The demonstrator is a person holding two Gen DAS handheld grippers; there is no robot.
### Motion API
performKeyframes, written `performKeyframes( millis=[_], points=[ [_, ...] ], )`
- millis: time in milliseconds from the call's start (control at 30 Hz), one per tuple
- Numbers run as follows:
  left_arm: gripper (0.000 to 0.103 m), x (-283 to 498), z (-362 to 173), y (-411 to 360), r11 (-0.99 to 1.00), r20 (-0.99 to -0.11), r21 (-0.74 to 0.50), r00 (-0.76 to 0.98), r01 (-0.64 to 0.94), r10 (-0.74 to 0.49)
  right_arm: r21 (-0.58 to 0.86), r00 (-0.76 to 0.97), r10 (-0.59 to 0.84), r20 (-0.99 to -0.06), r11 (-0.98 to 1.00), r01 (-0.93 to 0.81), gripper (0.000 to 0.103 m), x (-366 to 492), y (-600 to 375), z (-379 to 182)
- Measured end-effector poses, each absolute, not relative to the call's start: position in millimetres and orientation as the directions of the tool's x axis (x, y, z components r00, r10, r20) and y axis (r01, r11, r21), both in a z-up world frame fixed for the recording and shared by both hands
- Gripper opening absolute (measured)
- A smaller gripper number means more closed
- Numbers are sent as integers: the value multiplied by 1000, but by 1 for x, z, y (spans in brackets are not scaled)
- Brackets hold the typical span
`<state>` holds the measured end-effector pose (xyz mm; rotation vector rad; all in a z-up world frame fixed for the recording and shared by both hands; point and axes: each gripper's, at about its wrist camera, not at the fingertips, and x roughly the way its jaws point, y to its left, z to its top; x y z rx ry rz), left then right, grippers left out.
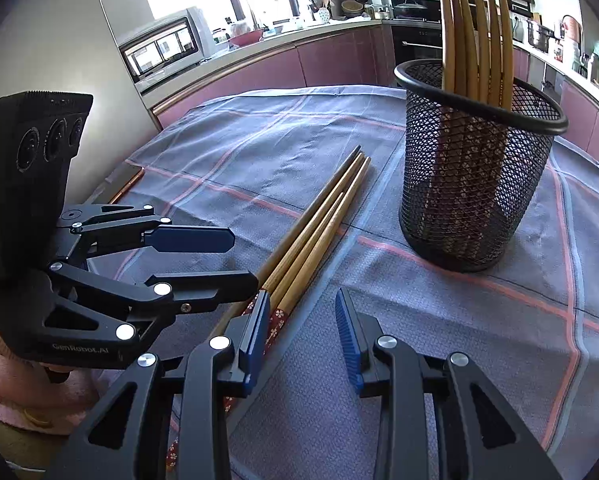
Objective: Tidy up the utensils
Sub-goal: 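Withdraw both open tools from the holder back over the chopstick pile, then grasp a chopstick with the left tool while the right tool grasps another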
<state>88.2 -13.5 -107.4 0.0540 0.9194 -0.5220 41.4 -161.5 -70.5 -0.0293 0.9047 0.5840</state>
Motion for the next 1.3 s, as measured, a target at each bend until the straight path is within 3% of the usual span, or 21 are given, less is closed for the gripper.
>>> performKeyframes(
  millis=[733,1167,1300],
  points=[
    [39,94,-111,-21,885,-786,-116,503,451,-360,157,501,398,-769,876,-456,31,51,-160,-70],
    [24,120,-113,-25,890,-792,-135,492,435,-360,152,524,377,-764,894,-422,22,74,-155,-73],
    [17,119,-114,-29,894,-792,-129,498,430,-354,179,524,385,-759,899,-400,11,75,-160,-74]
  ],
)
